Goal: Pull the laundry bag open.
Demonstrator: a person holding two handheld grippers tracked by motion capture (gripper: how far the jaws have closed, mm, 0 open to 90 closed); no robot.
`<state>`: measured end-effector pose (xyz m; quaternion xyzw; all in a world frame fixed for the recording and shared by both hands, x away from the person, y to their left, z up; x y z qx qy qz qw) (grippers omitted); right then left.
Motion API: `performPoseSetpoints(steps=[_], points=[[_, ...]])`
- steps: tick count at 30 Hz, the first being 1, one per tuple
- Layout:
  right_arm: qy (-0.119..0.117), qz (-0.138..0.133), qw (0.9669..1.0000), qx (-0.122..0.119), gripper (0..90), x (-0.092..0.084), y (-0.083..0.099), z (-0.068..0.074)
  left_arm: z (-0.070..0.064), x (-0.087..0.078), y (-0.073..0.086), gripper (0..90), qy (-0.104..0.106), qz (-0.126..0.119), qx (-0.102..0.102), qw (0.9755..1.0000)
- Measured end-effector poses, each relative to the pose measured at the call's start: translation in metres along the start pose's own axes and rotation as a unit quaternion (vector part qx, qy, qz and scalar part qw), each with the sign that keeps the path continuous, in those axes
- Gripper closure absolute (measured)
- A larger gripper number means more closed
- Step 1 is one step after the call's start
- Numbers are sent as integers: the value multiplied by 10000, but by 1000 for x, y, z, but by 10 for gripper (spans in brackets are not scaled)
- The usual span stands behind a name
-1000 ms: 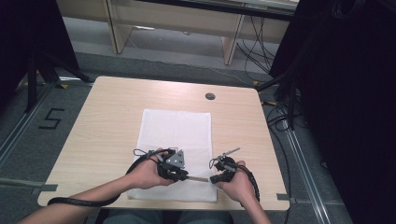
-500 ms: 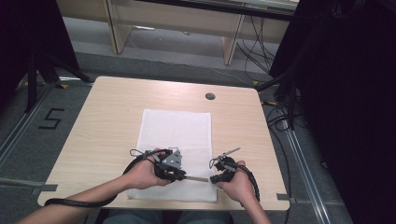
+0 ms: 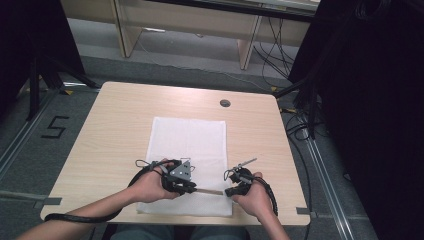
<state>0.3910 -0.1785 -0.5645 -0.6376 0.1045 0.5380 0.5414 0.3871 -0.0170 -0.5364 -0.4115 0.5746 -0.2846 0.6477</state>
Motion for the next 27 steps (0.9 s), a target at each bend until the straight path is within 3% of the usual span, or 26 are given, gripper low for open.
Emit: performPoseSetpoints(steps=[9,10,12,17,19,20,22,24,25,27], points=[[41,31,10000,58,900,0,0,1,-1,-4,1,821,-36,-12,-57,10000],[39,33,10000,63,900,0,0,1,0,-5,2,821,-18,63,57,10000],[45,38,9999,89,900,0,0,1,0,-6,3,821,-46,3,-58,10000],[44,35,10000,60,900,0,0,1,0,-9,4,821,-43,-42,-109,9999],[47,33,10000,65,900,0,0,1,1,-11,6,821,-54,31,-7,10000],[49,30,10000,67,900,0,0,1,1,-11,6,821,-64,-25,-83,9999],[65,22,10000,67,900,0,0,1,2,-13,7,821,-63,11,-33,10000],[48,56,9998,200,900,0,1,3,4,-17,9,821,-74,20,-30,10000],[37,57,9999,148,900,0,1,2,3,-18,9,821,-57,-44,-176,9998],[60,46,9999,86,900,0,0,1,3,-19,10,820,-78,-69,-201,9997]])
Point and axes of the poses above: each handheld gripper's, and its own axes: x roughly forward along the jaws, y roughly out of its underside, z roughly to its left, the point moved 9 cm from there along x, roughly forward along the jaws, and after that the axes turned 14 degrees about -z, right-handed, at the moved point
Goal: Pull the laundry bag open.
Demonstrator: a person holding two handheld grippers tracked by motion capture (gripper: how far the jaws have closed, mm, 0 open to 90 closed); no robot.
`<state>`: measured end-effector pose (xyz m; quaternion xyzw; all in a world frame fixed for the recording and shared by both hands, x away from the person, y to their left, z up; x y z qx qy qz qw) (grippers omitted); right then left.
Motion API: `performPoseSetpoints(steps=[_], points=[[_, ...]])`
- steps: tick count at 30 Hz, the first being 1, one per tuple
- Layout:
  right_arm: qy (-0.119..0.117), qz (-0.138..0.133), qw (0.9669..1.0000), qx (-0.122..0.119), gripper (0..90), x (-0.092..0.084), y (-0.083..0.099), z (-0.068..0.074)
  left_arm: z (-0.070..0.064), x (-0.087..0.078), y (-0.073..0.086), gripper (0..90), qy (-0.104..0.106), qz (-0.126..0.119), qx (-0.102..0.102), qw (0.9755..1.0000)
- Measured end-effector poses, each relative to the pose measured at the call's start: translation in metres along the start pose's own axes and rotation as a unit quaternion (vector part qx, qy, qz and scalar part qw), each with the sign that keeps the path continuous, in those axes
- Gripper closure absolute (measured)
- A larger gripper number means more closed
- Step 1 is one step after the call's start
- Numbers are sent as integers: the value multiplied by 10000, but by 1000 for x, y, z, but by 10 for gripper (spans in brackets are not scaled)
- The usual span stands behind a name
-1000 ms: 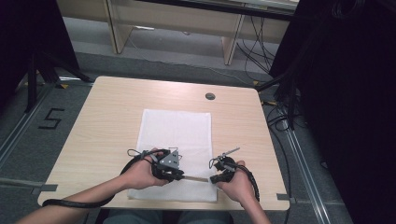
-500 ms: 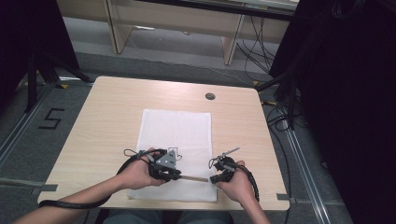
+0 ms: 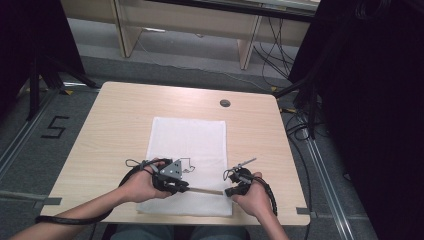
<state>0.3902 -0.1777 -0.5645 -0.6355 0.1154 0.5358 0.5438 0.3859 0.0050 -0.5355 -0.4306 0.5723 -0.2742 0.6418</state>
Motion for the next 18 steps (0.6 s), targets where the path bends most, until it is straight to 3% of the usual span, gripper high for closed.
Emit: performPoseSetpoints(steps=[3,4,5,10,15,16,18], points=[[9,-15,10000,-6,900,0,0,0,0,-1,1,821,-8,6,31,10000],[-4,10,9999,135,900,0,1,3,0,-3,1,820,-5,44,101,9999],[18,-20,10000,-8,900,0,0,0,1,-4,1,820,-23,56,119,9999],[4,-9,10000,-5,900,0,0,0,2,-7,3,821,-55,-16,-25,10000],[6,19,10000,-3,900,0,0,0,2,-9,5,821,-50,20,110,9999],[17,-8,10000,1,900,0,0,0,1,-9,4,821,-55,-19,-8,10000],[27,-10,10000,12,900,0,0,0,3,-13,6,821,-59,52,37,10000]])
Point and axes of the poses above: each handheld gripper's, and its own axes: x roughly forward along the jaws, y roughly out of its underside, z roughly to its left, the point moved 9 cm from there along x, roughly forward along the jaws, and after that the axes turned 14 degrees about -z, right-handed, at the moved point
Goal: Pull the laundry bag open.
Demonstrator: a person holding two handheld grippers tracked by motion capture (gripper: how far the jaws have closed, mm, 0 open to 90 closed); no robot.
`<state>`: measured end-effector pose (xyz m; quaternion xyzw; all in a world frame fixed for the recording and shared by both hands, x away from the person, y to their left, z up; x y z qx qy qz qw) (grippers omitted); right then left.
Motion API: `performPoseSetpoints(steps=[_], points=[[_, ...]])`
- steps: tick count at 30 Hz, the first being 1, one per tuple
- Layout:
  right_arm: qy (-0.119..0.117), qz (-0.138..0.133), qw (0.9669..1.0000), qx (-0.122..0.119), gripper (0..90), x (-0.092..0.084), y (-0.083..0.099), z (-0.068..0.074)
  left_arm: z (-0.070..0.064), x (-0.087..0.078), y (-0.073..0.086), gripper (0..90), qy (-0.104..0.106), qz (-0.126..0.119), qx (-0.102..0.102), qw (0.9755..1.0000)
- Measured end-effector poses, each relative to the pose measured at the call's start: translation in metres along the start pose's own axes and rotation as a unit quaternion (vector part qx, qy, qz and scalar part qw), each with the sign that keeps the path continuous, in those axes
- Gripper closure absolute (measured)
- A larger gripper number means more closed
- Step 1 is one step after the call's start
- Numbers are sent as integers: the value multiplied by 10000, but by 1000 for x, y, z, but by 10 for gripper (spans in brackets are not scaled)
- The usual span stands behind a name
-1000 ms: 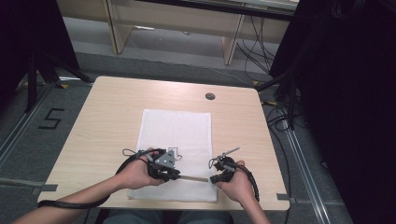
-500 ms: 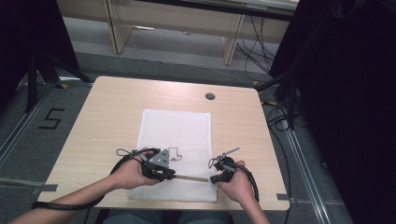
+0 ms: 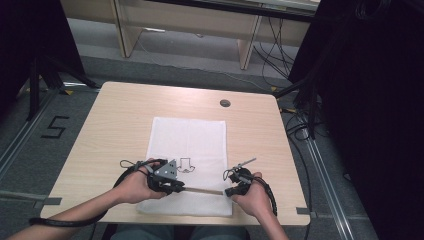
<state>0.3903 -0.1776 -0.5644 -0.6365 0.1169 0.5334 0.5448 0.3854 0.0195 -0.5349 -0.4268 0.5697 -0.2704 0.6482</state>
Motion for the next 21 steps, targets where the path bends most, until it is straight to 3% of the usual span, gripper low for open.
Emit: performPoseSetpoints(steps=[1,4,11,15,19,21], points=[[-6,11,10000,-10,900,0,0,0,0,0,-1,821,23,-107,-85,9999],[-26,33,10000,-4,900,0,0,0,1,-3,1,820,1,-76,-143,9999],[-23,28,10000,-7,900,0,0,0,5,-11,5,821,-81,19,-8,10000],[-25,32,10000,-15,900,0,0,0,9,-20,10,821,-151,7,-154,9998],[-90,17,9999,-125,900,0,-1,-1,6,-20,13,821,-155,-16,-103,9998],[-30,28,10000,-24,900,0,0,0,7,-20,15,821,-162,-30,-120,9998]])
Point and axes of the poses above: each handheld gripper's, and its own axes: x roughly forward along the jaws, y roughly out of its underside, z roughly to its left, the point moved 9 cm from there along x, roughly forward along the jaws, and after that the axes turned 14 degrees about -z, right-handed, at the moved point
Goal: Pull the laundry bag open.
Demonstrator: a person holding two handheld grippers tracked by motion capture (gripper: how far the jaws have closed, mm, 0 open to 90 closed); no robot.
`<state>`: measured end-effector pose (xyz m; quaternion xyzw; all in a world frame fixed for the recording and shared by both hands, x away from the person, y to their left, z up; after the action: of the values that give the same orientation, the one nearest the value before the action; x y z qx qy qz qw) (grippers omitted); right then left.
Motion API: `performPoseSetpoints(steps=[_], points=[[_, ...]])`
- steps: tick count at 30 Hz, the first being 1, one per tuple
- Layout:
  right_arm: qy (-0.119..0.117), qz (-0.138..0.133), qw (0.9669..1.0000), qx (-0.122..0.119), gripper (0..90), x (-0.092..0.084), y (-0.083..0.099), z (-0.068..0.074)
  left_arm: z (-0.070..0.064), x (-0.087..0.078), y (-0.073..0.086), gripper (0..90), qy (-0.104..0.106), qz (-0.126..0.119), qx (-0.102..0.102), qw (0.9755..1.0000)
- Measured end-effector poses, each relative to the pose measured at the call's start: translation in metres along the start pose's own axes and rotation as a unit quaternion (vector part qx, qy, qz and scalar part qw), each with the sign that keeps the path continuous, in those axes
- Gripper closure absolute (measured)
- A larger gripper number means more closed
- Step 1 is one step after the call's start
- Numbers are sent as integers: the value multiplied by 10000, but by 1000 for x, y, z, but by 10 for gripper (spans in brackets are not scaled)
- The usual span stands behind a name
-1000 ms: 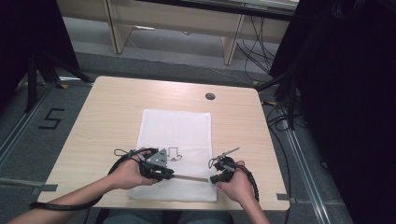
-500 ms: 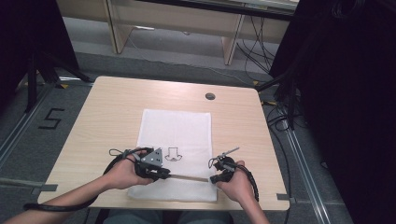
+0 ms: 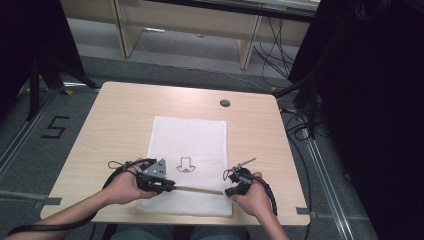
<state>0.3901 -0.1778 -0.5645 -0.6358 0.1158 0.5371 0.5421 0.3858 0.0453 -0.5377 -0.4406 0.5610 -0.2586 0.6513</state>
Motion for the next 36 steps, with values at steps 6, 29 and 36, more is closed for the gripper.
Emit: performPoseSetpoints(steps=[6,29,36], points=[[3,52,9999,131,900,-1,1,3,-2,-1,-1,821,7,-131,-115,9998],[9,-33,10000,5,900,0,0,0,1,-9,2,821,-23,-185,-171,9997],[31,-6,10000,53,900,-1,1,-1,2,-13,3,821,-38,-208,-212,9996]])
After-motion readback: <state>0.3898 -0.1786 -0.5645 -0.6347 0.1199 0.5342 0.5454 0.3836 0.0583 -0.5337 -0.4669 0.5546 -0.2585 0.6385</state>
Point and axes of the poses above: each handheld gripper's, and its own axes: x roughly forward along the jaws, y roughly out of its underside, z roughly to its left, the point moved 9 cm from there along x, roughly forward along the jaws, and after that the axes turned 14 degrees about -z, right-handed, at the moved point
